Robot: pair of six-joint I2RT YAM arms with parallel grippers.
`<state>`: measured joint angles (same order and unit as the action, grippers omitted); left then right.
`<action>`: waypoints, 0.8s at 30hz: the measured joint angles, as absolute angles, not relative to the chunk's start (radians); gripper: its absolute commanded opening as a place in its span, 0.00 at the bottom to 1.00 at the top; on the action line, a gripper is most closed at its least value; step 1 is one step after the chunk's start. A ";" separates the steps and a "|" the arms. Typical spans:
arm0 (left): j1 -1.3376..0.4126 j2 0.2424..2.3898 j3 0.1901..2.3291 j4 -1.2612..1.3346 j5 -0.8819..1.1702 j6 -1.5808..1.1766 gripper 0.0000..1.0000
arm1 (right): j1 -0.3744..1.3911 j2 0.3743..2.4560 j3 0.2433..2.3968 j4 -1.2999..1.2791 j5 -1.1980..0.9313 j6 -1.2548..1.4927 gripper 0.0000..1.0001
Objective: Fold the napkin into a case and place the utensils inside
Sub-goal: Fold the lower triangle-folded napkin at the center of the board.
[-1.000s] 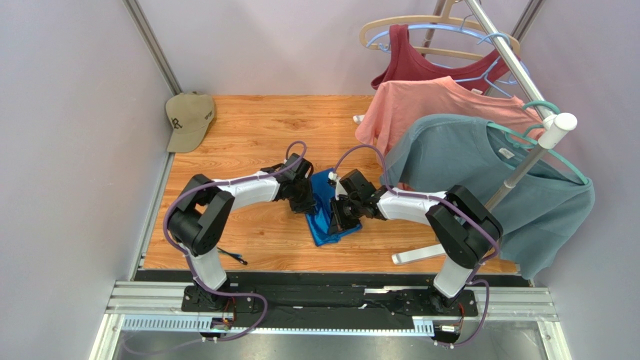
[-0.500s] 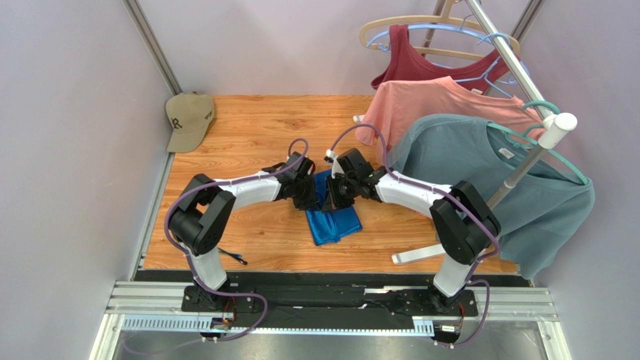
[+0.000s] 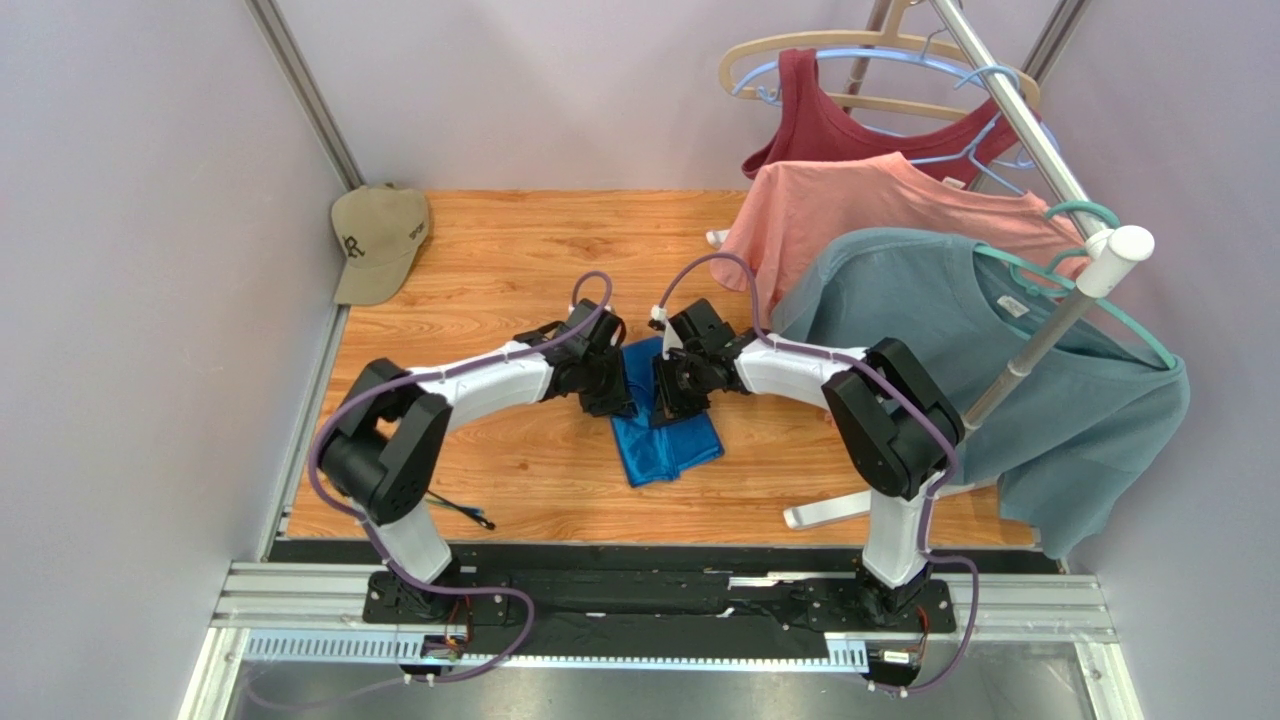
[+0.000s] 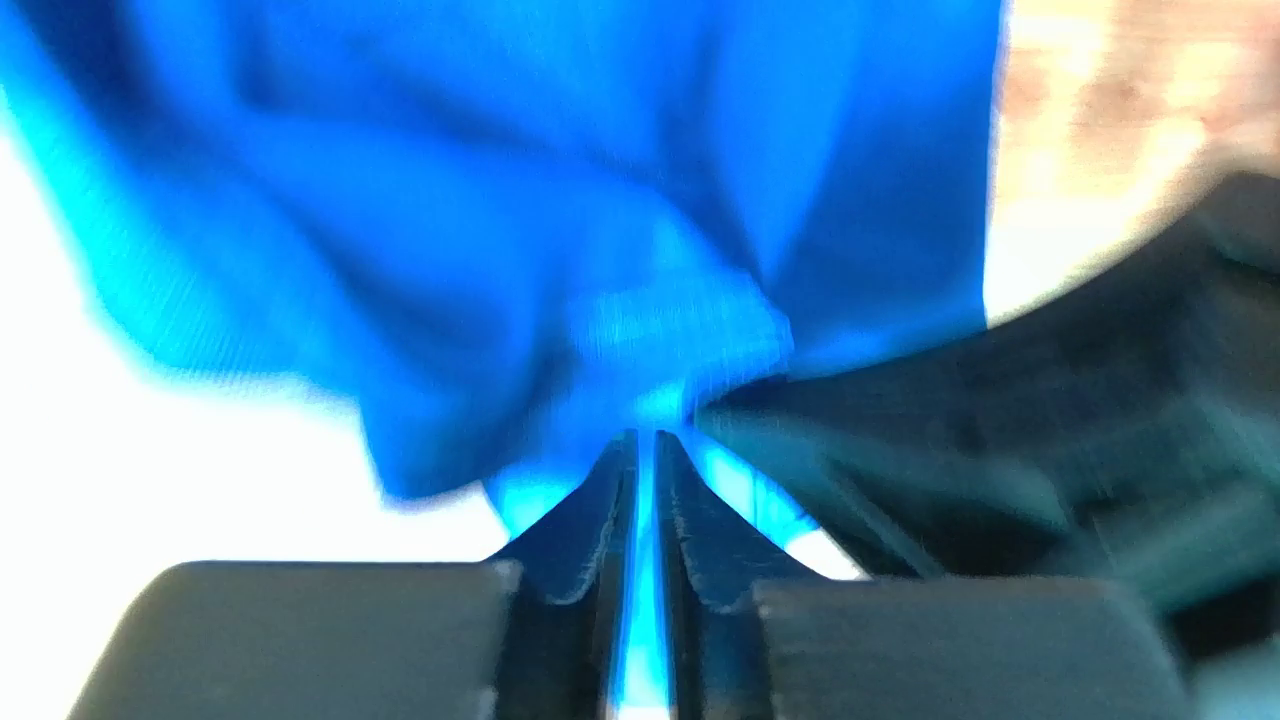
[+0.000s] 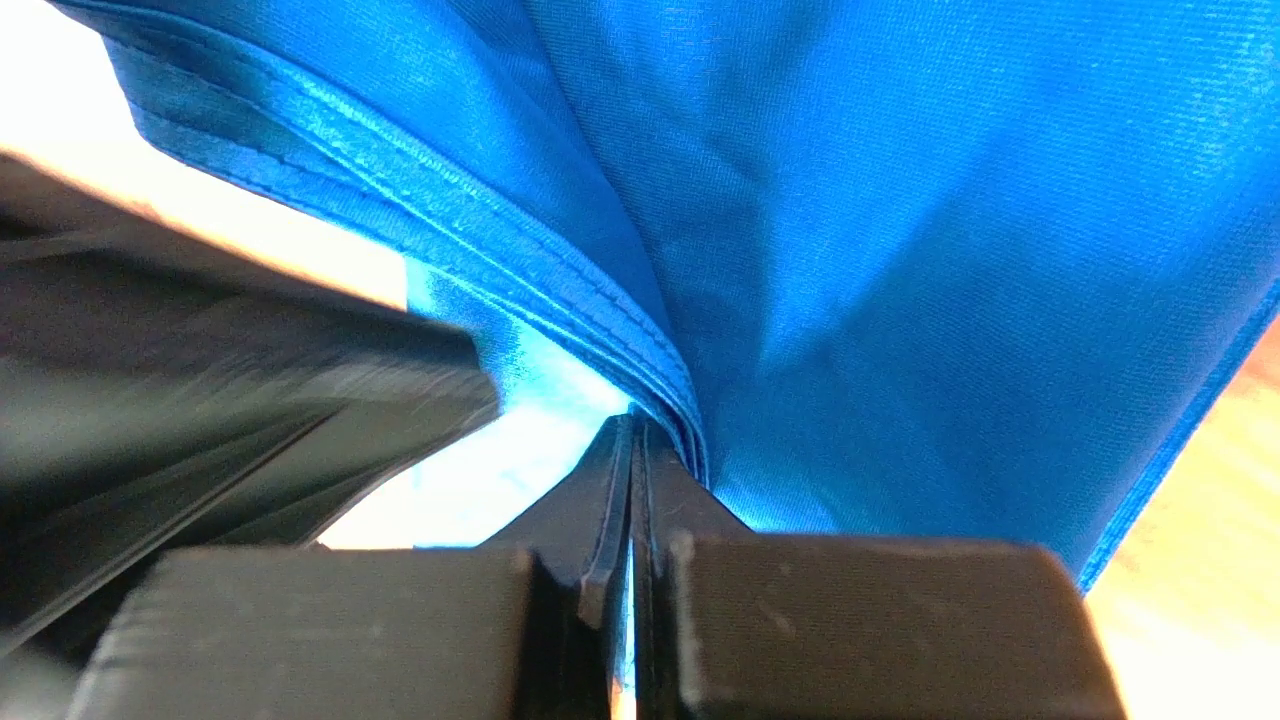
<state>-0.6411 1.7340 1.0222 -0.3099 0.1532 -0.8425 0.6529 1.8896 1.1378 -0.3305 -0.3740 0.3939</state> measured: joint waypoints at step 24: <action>-0.542 1.803 1.349 -0.772 -0.130 -0.417 0.33 | 0.628 1.897 1.147 -0.322 -0.393 0.387 0.00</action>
